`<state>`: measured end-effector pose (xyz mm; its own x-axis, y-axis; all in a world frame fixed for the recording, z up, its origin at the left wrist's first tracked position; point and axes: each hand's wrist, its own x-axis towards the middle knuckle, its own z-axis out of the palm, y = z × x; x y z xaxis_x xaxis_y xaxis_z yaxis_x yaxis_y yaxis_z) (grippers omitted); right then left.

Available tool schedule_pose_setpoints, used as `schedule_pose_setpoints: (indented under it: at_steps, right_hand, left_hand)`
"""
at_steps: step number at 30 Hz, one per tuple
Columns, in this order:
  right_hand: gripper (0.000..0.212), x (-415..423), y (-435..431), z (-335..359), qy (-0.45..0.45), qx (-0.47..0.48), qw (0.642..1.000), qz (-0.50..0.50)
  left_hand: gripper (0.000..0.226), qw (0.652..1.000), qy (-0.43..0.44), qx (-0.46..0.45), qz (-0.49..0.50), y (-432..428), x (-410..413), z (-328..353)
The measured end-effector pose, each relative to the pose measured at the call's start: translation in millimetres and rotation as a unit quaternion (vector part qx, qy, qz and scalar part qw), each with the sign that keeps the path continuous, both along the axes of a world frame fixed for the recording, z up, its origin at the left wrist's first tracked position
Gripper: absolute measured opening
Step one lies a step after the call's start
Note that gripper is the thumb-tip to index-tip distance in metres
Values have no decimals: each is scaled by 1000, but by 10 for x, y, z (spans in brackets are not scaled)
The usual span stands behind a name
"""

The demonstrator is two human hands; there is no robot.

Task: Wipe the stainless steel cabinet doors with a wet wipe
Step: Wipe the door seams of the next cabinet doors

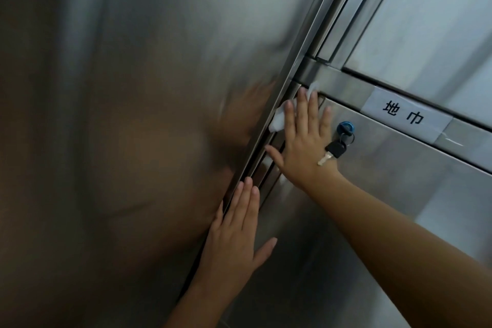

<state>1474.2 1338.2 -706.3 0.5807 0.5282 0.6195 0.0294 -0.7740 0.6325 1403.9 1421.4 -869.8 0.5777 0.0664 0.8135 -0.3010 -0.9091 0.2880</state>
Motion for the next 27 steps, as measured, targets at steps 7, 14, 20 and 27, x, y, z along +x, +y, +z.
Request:
schedule_pose_setpoints:
  at_steps: [7, 14, 20, 27]
  right_hand:
    - [87, -36, -35, -163, -9, -50, 998, -27]
    - [90, -2, 15, 4, -23, -36, 999, -33]
    - [89, -84, -163, -570, 43, -85, 995, -17]
    - [86, -23, -99, -232, -23, -83, 996, -26]
  left_hand:
    - [75, 1000, 21, 12, 4, 10, -29, 27]
    - [77, 999, 34, -2, -6, -11, -43, -34]
    - [80, 996, 86, 11, -3, -74, -89, -212]
    - [78, 999, 30, -19, 20, -139, -82, -350]
